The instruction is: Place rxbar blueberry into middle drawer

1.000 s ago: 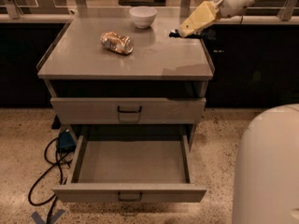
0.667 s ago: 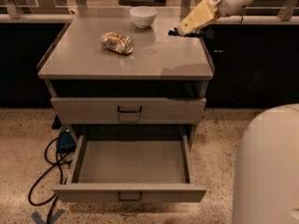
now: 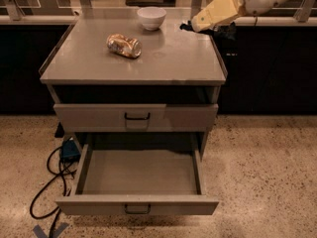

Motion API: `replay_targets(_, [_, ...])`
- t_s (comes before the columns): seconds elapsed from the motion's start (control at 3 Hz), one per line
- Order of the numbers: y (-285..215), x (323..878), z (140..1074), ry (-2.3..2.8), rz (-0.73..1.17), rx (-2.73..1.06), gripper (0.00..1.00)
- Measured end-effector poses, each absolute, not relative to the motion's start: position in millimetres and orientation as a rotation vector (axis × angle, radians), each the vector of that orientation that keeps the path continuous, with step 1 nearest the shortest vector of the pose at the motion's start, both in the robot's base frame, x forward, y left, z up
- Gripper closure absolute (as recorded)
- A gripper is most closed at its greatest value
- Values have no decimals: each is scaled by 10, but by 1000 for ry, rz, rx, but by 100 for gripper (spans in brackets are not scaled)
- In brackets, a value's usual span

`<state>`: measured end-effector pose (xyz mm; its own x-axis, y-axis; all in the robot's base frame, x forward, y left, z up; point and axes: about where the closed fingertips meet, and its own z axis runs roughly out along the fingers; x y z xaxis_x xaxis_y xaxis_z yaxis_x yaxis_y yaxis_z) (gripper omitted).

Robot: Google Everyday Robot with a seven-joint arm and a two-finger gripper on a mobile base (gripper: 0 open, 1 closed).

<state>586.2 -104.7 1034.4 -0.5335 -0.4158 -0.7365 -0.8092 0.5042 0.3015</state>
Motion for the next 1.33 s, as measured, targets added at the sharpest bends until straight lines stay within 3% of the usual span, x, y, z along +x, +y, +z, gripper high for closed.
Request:
replay_targets(0.33, [-892,4944,10740,2104,994,-955,100])
replay_targets(1.33, [-705,4664,10526,2137,1038,-978,100])
